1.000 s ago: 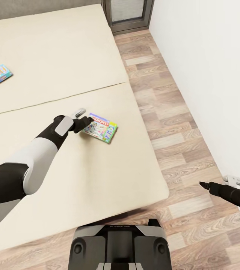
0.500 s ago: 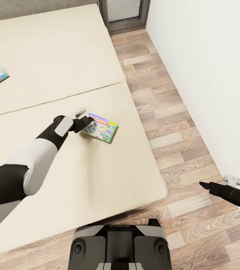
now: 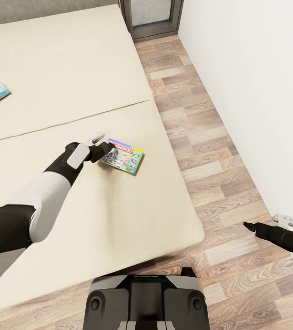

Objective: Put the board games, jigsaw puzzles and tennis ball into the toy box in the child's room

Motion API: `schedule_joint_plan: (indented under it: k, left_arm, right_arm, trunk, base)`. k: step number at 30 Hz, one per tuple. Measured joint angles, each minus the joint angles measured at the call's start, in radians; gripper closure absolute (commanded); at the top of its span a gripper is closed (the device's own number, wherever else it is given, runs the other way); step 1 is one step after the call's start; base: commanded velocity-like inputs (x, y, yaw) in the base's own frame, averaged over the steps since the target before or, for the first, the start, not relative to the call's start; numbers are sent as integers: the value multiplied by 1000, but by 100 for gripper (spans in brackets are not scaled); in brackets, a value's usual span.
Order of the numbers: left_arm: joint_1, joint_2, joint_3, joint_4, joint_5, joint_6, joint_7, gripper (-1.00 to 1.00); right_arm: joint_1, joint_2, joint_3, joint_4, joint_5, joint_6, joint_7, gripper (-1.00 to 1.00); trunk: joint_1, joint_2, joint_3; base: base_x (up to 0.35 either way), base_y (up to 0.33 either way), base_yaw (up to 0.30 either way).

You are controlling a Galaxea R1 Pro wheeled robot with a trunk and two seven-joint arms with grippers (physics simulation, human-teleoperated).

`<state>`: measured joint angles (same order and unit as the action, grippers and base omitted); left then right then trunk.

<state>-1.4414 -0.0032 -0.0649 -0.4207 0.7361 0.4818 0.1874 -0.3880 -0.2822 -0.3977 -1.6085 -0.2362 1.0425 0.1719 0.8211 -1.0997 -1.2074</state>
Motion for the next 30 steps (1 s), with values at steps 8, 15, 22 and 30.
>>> schedule_joint_plan:
  k: [8, 15, 22, 30]
  left_arm:
    - [7, 0, -1, -46, -4, 0, 0, -100]
    - [9, 0, 0, -51, 15, -3, -3, -100]
    - [9, 0, -1, -53, 7, -3, -1, -100]
    - [10, 0, 0, -47, -2, -1, 1, -100]
  right_arm:
    - [0, 0, 0, 0, -1, 0, 0, -100]
    - [0, 0, 0, 0, 0, 0, 0, -100]
    - [0, 0, 0, 0, 0, 0, 0, -100]
    - [0, 1, 0, 0, -1, 0, 0, -100]
  trunk:
    - [10, 0, 0]
    - [12, 0, 0]
    - [12, 0, 0]
    - [10, 0, 0]
  base:
    - [-65, -99, -1]
    - [-68, -111, 0]
    - [-24, -39, -32]
    - [-9, -14, -164]
